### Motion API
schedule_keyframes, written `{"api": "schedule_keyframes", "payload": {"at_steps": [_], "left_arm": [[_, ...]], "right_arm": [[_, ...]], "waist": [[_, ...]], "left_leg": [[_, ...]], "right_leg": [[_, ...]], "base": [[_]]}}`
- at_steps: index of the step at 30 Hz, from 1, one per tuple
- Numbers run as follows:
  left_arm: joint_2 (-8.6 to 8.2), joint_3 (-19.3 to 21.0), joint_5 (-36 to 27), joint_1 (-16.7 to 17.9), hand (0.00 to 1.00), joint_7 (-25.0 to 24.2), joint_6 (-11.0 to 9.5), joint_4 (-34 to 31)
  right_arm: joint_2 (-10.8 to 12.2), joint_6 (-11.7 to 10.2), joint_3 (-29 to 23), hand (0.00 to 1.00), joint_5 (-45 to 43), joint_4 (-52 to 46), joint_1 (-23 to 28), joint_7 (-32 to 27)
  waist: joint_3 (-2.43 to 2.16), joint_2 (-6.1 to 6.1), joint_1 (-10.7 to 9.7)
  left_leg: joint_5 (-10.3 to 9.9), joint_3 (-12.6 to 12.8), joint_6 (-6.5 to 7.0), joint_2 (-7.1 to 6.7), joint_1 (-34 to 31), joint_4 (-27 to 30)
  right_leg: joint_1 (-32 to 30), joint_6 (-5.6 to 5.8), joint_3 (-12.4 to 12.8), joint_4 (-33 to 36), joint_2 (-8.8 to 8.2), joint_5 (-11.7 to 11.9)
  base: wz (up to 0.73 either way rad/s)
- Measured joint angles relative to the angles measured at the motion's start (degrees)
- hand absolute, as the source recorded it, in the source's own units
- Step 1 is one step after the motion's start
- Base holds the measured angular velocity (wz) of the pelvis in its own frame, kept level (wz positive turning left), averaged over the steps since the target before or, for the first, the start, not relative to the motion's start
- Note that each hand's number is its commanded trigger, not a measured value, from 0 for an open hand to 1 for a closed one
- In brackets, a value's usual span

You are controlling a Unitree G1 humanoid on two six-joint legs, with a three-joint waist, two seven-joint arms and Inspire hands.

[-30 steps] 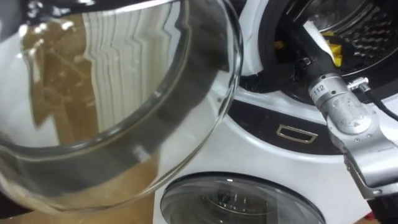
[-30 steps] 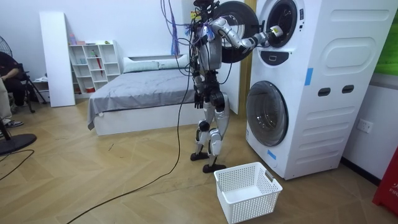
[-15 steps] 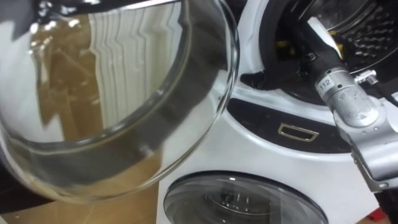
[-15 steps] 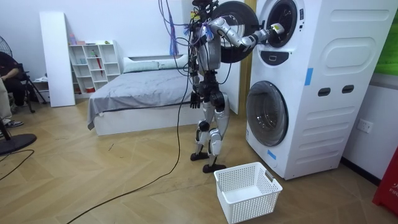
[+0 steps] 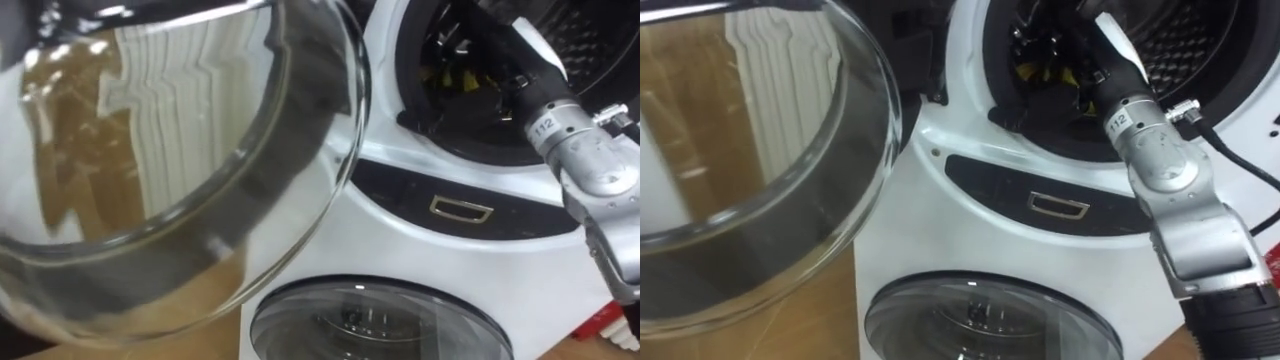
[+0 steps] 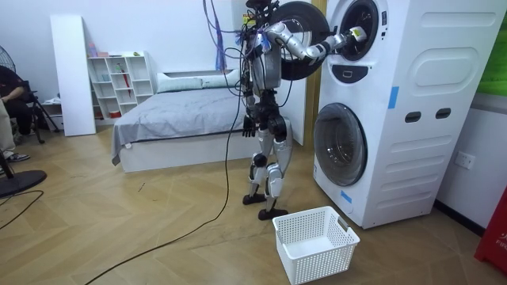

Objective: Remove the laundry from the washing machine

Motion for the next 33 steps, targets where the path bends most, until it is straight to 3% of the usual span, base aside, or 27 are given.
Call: {"api": "schedule_keyframes", "payload": {"at_steps": [3,8,12,18,30,33], "left_arm": [[-0.04,0.1,0.0,0.3,0.00,0.0,-0.2,0.0],[-0.02,0.1,0.0,1.1,0.00,0.0,-0.6,0.0],[0.05,0.0,0.0,0.0,0.00,0.0,-1.0,0.0],[-0.01,0.1,0.0,0.8,0.00,0.0,-0.6,0.0],[0.05,0.0,-0.1,-0.1,0.00,0.0,-1.9,0.0],[0.17,0.0,-0.1,-0.1,0.00,0.0,-1.9,-0.1]], "right_arm": [[-1.8,0.1,-2.1,0.00,1.8,-0.7,0.4,0.2],[-6.1,0.1,-7.5,0.00,1.8,-1.6,1.2,0.2],[-6.3,0.3,-6.4,0.00,0.8,-2.5,2.0,2.2],[-6.8,0.4,-8.0,0.00,1.3,-2.9,3.2,2.6],[-7.8,0.2,-8.1,0.00,-0.2,-4.0,3.2,4.2],[-7.8,0.2,-8.0,0.00,-4.1,-4.1,3.2,5.2]], "waist": [[-0.18,0.51,-0.9],[-0.04,0.73,-1.6],[-0.17,0.15,-1.6],[0.07,-0.87,-1.7],[0.42,-0.62,-1.6],[0.44,-0.58,-1.4]], "left_leg": [[0.0,0.0,0.03,0.07,0.2,0.0],[0.0,1.7,0.05,0.24,2.0,-0.7],[0.0,2.1,0.05,0.31,2.2,-0.9],[0.0,2.1,0.04,0.20,2.3,-1.2],[0.0,2.6,0.01,0.65,2.2,-1.5],[-0.2,2.7,-0.12,0.80,2.1,-1.5]], "right_leg": [[0.2,0.00,0.0,-0.1,-0.08,0.0],[1.3,0.38,1.0,-0.2,0.00,-0.2],[1.0,0.46,1.6,0.3,0.21,-0.3],[1.1,0.46,1.6,0.1,0.33,-0.3],[0.9,0.46,2.3,-0.1,0.74,-0.3],[0.7,0.46,2.5,-0.1,0.83,-0.3]], "base": [[0.08],[-0.16],[-0.06],[0.00],[-0.02],[-0.02]]}}
